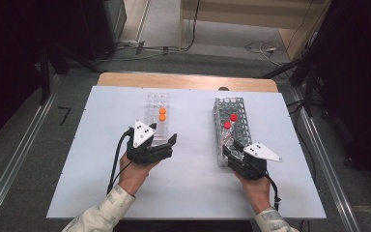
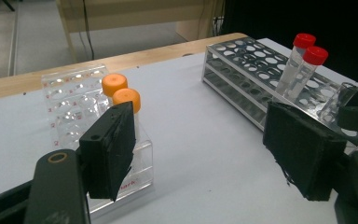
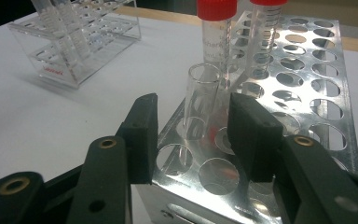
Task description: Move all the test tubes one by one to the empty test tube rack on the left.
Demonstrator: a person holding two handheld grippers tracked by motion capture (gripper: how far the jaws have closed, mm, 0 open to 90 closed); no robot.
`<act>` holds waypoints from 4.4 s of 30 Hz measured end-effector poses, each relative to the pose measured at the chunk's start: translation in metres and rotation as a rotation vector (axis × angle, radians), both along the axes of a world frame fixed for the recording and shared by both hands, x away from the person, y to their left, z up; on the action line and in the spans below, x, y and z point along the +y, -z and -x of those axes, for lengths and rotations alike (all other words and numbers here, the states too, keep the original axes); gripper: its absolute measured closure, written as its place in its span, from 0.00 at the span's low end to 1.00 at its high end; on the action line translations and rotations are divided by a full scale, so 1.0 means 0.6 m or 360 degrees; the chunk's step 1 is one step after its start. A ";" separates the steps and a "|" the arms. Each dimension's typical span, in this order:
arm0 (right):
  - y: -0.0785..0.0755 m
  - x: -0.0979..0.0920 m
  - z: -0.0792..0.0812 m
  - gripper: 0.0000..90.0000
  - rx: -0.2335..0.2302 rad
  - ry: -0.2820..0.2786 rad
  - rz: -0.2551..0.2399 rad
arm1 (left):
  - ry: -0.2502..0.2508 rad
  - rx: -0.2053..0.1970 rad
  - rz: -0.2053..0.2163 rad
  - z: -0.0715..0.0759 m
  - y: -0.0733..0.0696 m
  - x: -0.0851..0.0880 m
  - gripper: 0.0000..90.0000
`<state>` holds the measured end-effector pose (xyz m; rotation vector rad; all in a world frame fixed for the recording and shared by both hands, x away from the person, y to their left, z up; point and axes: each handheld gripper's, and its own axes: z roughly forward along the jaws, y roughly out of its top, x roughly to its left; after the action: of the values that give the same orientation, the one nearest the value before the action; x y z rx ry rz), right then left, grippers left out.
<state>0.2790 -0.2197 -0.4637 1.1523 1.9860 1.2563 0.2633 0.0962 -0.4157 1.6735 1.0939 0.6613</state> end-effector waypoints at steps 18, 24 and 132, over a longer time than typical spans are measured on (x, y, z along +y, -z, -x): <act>0.004 0.007 -0.012 0.79 0.0025 -0.0020 0.0003 | 0.0012 0.0006 -0.0012 0.001 0.001 -0.003 0.29; 0.003 0.005 -0.012 0.81 0.0026 -0.0006 0.0003 | 0.0021 0.0007 -0.0014 0.001 0.002 -0.005 0.29; -0.049 0.064 0.068 0.28 0.0064 -0.0376 -0.0045 | 0.0002 -0.0029 0.0022 -0.032 -0.067 0.075 0.85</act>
<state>0.2380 -0.1810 -0.4343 0.9845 2.1914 1.3904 0.2826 0.1409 -0.3754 1.6536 1.0822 0.6654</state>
